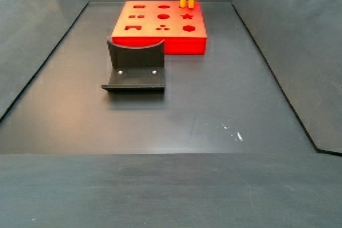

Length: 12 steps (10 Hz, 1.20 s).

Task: Insert the square-circle object.

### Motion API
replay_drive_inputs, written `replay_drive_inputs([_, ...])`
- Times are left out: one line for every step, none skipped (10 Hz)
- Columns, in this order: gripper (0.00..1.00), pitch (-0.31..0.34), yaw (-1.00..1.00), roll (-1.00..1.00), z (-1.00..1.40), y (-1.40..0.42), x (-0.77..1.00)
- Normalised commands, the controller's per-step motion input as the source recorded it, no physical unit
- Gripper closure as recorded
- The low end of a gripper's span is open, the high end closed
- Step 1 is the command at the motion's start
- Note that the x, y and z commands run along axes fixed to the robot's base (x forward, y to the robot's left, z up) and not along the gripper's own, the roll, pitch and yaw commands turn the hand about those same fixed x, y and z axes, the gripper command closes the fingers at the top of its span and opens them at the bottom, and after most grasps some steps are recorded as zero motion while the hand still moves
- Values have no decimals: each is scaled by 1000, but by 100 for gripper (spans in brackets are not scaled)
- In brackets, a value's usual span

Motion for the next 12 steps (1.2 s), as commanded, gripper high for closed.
replay_drive_inputs([100, 0, 66, -100, -177, 0, 280])
replay_drive_inputs([100, -49, 114, -91, -309, 37, 43])
replay_drive_inputs([100, -36, 211, -87, -257, 94, 0])
replay_drive_inputs([100, -20, 151, -57, -151, 0, 0])
replay_drive_inputs([100, 0, 0, -59, -40, 0, -294])
replay_drive_inputs([100, -9, 0, -40, 0, 0, -383])
replay_drive_inputs([100, -19, 0, -17, 0, -11, -180])
replay_drive_inputs([100, -11, 0, -10, -17, -17, -80])
replay_drive_inputs([100, 0, 0, -4, -71, 0, 0])
replay_drive_inputs([100, 0, 0, -50, -29, 209, -254])
replay_drive_inputs([100, 0, 0, -53, 0, 131, -240])
replay_drive_inputs([100, 0, 9, 0, 0, 0, 0])
